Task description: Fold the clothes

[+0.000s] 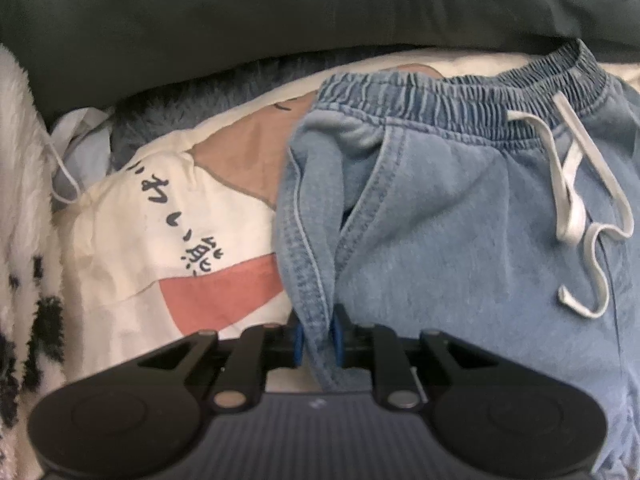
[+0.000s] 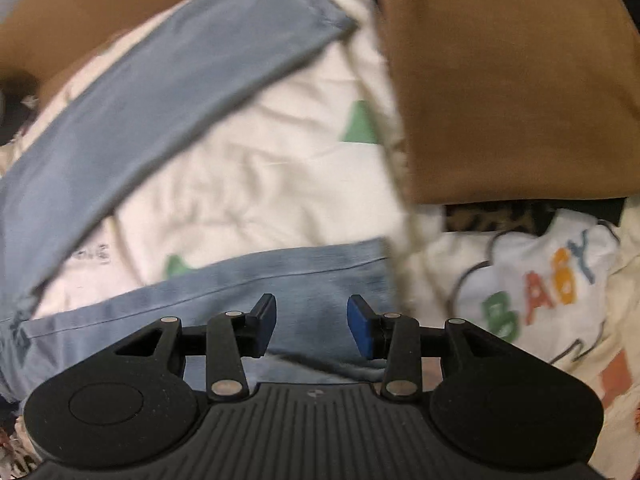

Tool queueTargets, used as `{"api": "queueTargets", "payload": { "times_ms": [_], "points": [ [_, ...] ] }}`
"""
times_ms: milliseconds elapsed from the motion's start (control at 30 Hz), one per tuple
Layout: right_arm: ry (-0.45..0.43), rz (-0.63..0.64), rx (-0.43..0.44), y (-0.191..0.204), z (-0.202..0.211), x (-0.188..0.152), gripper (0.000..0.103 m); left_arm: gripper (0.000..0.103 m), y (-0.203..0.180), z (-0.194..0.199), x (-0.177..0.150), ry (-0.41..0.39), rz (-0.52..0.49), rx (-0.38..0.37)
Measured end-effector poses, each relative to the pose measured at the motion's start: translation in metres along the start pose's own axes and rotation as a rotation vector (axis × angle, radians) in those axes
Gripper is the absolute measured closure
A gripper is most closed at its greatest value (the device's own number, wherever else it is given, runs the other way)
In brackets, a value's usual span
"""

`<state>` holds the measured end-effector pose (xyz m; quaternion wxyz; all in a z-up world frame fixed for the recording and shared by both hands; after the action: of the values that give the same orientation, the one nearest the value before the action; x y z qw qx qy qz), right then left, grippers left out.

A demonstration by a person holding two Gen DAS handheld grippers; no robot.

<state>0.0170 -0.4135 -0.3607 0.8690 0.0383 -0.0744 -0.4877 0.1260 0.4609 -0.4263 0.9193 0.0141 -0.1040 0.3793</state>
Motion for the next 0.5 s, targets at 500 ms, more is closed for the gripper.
{"api": "queueTargets", "payload": {
  "times_ms": [500],
  "points": [
    [0.137,-0.246,-0.052,0.010,-0.049,-0.029,0.033,0.087,-0.014,0.000,0.008,0.090,-0.093,-0.013]
  ]
}}
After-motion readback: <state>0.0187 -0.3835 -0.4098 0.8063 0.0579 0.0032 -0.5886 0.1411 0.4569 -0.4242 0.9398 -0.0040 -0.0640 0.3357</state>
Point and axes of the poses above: each gripper's, at about its wrist camera, not at the fingertips, and z roughly against the way its jaws point, y to its left, x to its top, the point moved 8 cm from there along -z, roughly the way its jaws point, and after that the axes turned 4 degrees about -x, right-handed, at the moved point
